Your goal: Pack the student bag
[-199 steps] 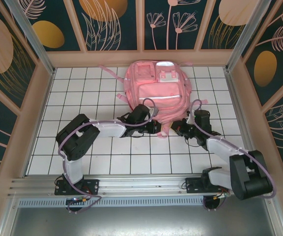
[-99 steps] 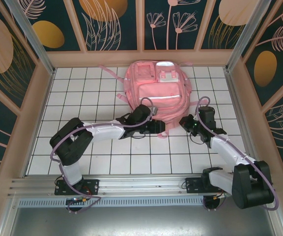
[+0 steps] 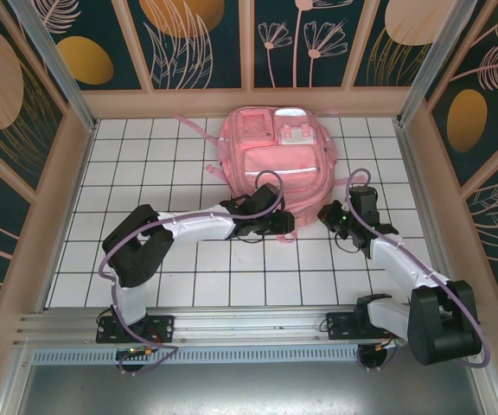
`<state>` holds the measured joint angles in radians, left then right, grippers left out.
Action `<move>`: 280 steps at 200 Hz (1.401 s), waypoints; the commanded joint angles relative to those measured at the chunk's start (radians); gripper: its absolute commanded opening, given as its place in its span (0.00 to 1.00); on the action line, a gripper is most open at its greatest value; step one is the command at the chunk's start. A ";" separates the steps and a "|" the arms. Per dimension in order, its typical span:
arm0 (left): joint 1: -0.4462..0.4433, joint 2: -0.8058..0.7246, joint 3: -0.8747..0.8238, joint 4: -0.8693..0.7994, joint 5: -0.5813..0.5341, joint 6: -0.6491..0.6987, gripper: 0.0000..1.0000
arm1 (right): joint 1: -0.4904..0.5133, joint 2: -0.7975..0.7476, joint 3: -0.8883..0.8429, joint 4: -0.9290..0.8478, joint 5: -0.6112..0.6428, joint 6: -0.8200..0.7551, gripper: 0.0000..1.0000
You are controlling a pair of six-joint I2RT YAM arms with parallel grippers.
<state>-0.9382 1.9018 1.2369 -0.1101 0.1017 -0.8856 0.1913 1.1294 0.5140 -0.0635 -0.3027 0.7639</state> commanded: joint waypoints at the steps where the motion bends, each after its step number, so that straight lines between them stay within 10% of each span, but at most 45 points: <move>1: -0.006 0.028 0.024 -0.064 -0.022 -0.020 0.45 | -0.007 0.011 0.017 0.019 0.012 0.001 0.04; 139: -0.008 0.150 0.186 -0.227 -0.105 0.117 0.00 | -0.005 0.101 0.015 0.054 -0.019 -0.033 0.03; 233: -0.012 0.022 0.152 -0.231 -0.041 0.195 0.00 | -0.001 0.161 0.076 0.131 -0.128 0.165 0.57; 261: -0.023 -0.002 0.151 -0.214 -0.007 0.203 0.00 | 0.024 0.258 0.104 0.182 -0.139 0.193 0.58; 280: -0.025 -0.024 0.151 -0.215 -0.016 0.214 0.00 | 0.051 0.315 0.106 0.214 -0.122 0.202 0.41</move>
<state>-0.9508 1.9438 1.3949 -0.3111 0.0696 -0.7063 0.2096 1.3869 0.5911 0.0799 -0.4156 0.9295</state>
